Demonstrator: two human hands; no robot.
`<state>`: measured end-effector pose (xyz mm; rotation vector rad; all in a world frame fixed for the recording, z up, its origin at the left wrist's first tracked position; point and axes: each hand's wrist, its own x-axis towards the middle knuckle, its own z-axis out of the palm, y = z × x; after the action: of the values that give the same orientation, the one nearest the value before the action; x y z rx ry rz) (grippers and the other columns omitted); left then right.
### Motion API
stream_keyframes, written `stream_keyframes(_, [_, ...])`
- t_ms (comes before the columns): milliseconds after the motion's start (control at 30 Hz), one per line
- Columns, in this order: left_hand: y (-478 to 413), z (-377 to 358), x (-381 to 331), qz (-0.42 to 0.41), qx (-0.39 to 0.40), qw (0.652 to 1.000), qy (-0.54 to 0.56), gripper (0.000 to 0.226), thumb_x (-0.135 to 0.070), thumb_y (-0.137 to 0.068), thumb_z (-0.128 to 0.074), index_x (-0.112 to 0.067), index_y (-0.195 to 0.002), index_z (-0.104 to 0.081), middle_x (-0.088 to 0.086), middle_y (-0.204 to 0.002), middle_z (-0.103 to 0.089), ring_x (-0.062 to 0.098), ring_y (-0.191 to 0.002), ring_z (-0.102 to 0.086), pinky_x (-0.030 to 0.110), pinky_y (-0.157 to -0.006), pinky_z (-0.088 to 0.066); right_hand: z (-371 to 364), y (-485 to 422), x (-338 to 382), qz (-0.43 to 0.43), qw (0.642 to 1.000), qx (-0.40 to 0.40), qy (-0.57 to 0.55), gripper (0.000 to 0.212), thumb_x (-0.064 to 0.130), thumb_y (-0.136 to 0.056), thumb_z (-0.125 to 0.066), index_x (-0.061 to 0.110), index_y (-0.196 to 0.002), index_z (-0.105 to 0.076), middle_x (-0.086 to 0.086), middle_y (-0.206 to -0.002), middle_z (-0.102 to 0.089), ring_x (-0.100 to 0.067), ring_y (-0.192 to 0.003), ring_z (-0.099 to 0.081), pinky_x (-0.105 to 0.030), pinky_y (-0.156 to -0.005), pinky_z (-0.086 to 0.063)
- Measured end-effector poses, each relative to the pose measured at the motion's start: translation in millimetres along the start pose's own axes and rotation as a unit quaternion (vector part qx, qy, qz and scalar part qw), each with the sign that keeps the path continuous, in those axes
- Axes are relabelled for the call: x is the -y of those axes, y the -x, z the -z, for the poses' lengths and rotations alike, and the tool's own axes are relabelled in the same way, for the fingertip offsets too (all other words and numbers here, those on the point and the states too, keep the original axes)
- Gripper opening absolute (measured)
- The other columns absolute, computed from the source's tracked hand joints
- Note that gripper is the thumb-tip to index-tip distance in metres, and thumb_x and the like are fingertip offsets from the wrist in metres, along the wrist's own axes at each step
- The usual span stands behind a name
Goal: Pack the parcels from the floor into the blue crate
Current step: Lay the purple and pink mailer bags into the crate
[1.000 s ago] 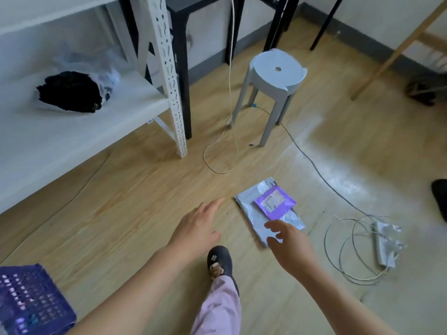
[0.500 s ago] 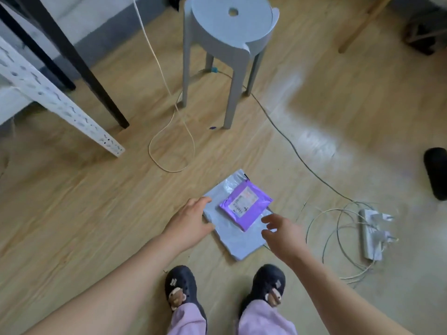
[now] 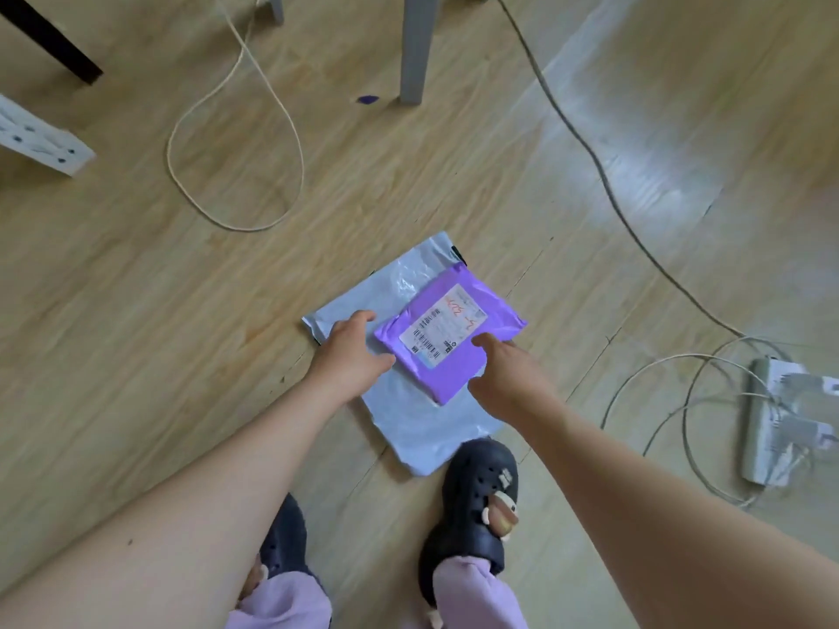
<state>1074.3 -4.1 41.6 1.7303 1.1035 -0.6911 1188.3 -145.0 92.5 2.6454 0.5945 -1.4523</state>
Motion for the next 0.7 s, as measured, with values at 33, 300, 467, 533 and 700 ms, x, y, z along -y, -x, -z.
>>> stream_keyframes(33, [-16, -11, 5, 0.021, -0.001, 0.999, 0.024, 0.068, -0.022, -0.083, -0.066, -0.018, -0.142, -0.033, 0.010, -0.140, -0.039, 0.029, -0.116, -0.054, 0.031, -0.095, -0.042, -5, -14, -3, 0.002, 1.000, 0.003, 0.002, 0.061, 0.008, -0.088, -0.047, 0.019, -0.145, -0.029, -0.009, -0.138, -0.043, -0.026, -0.123, -0.048, -0.029, -0.092, -0.042])
stream_keyframes(300, [-110, -68, 26, 0.110, -0.084, 0.977, 0.164, 0.043, -0.010, -0.075, -0.066, -0.008, -0.116, -0.052, 0.016, -0.110, -0.065, 0.032, -0.095, -0.066, 0.043, -0.084, -0.055, -33, -93, -17, 0.023, 0.999, 0.016, 0.017, 0.061, 0.007, -0.086, -0.046, 0.021, -0.143, -0.032, -0.009, -0.138, -0.041, -0.029, -0.119, -0.053, -0.033, -0.094, -0.043])
stream_keyframes(467, [-98, -58, 14, 0.075, -0.071, 0.990, 0.101, 0.012, -0.010, -0.080, -0.055, -0.017, -0.073, -0.050, 0.014, -0.092, -0.069, 0.029, -0.080, -0.061, 0.035, -0.075, -0.049, -29, -85, -18, 0.029, 0.999, 0.017, 0.027, 0.066, 0.004, -0.084, -0.046, 0.022, -0.145, -0.029, -0.009, -0.143, -0.035, -0.030, -0.117, -0.053, -0.034, -0.092, -0.045])
stream_keyframes(533, [-82, -46, 4, 0.043, -0.080, 0.992, 0.085, 0.020, -0.011, -0.084, -0.050, -0.020, -0.068, -0.043, 0.012, -0.088, -0.069, 0.029, -0.084, -0.066, 0.035, -0.075, -0.047, -18, -71, -13, 0.038, 0.998, -0.002, 0.040, 0.069, 0.002, -0.083, -0.046, 0.024, -0.145, -0.026, -0.009, -0.147, -0.027, -0.032, -0.111, -0.056, -0.036, -0.085, -0.048])
stream_keyframes(700, [-15, 5, -32, -0.037, -0.078, 0.995, 0.052, 0.022, -0.012, -0.086, -0.044, -0.023, -0.067, -0.042, 0.008, -0.082, -0.069, 0.028, -0.086, -0.065, 0.039, -0.079, -0.050, 23, -19, 9, 0.078, 0.990, -0.058, 0.099, 0.083, -0.003, -0.078, -0.045, 0.029, -0.148, -0.013, -0.003, -0.156, -0.005, -0.031, -0.085, -0.055, -0.031, -0.062, -0.036])
